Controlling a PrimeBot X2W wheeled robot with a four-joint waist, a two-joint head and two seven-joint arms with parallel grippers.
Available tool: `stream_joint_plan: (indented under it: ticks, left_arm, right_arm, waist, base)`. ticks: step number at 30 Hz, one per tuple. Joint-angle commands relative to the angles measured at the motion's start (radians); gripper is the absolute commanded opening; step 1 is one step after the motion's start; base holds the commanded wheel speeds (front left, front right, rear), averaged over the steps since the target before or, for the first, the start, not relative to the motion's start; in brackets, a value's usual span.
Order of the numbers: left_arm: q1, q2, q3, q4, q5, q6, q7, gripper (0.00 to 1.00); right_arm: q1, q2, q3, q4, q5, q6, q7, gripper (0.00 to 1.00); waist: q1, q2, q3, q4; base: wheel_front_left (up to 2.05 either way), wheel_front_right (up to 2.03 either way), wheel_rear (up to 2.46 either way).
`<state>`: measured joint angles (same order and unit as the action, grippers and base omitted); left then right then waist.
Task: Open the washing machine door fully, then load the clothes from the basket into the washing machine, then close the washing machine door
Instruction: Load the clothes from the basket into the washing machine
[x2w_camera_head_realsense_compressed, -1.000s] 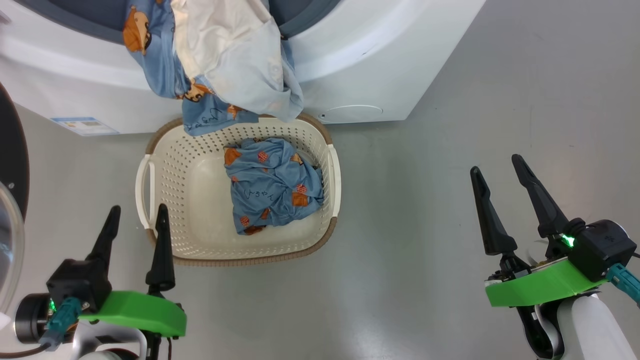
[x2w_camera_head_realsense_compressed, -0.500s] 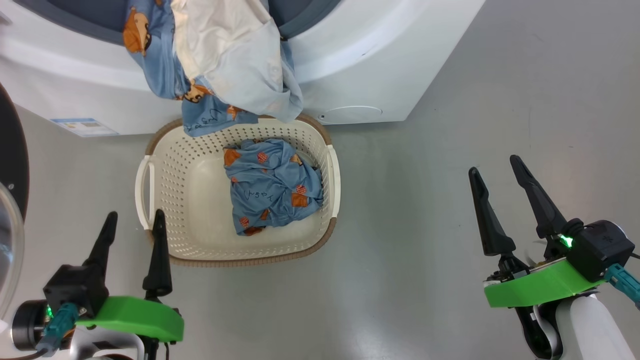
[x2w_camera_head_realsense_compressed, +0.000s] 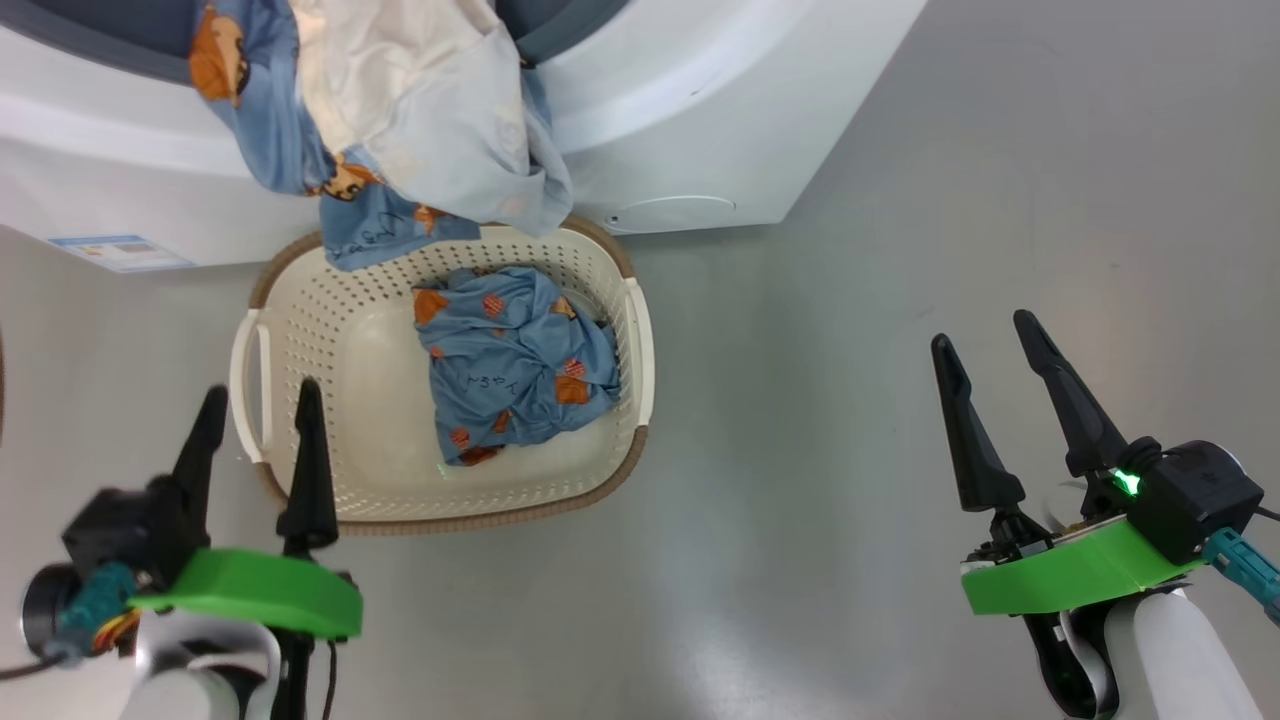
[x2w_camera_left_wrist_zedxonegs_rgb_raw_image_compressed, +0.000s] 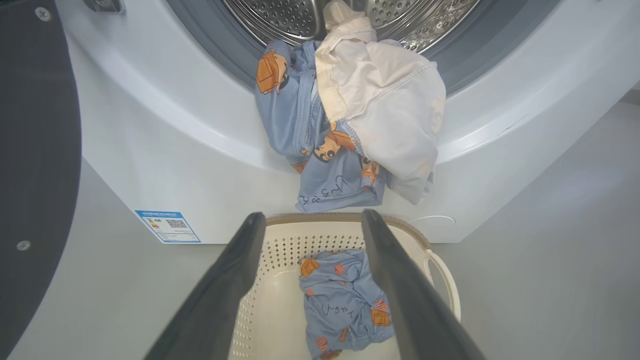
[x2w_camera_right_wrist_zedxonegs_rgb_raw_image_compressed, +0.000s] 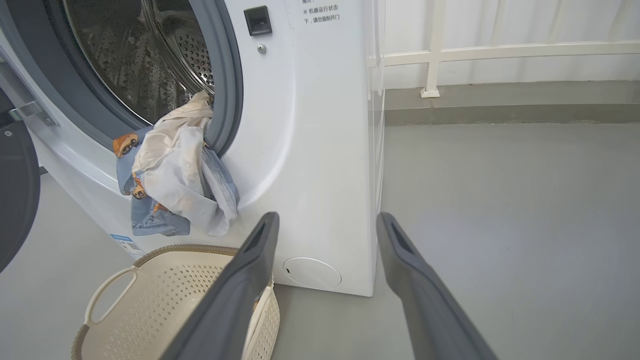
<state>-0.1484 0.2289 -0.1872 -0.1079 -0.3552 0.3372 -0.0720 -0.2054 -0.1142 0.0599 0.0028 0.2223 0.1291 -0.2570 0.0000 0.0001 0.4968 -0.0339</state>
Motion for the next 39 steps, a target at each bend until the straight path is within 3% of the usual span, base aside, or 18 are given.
stream_joint_plan:
  ticks: [1,11,39]
  left_arm:
    - [-0.044,0.006,0.039,-0.006,-0.022,-0.011,-0.013,1.00]
    - [-0.221,-0.027,0.036,0.154,-0.089,-0.070,-0.025,1.00]
    - [-0.521,-0.062,0.024,0.519,-0.148,-0.124,-0.011,1.00]
  right_arm:
    - [-0.006,0.007,0.030,-0.025,-0.002,0.002,-0.005,1.00]
    - [-0.024,0.022,0.039,-0.023,0.001,0.002,-0.005,1.00]
    - [-0.044,0.045,0.059,-0.019,0.002,0.002,-0.005,1.00]
  waist:
    - [0.0000,-0.0001,0.011,-0.013]
    - [0.0000,-0.0001,0.044,-0.054]
    - [0.0000,-0.0001,0.091,-0.143]
  base:
    - [0.00,0.00,0.00]
    - [0.00,0.00,0.00]
    - [0.00,0.00,0.00]
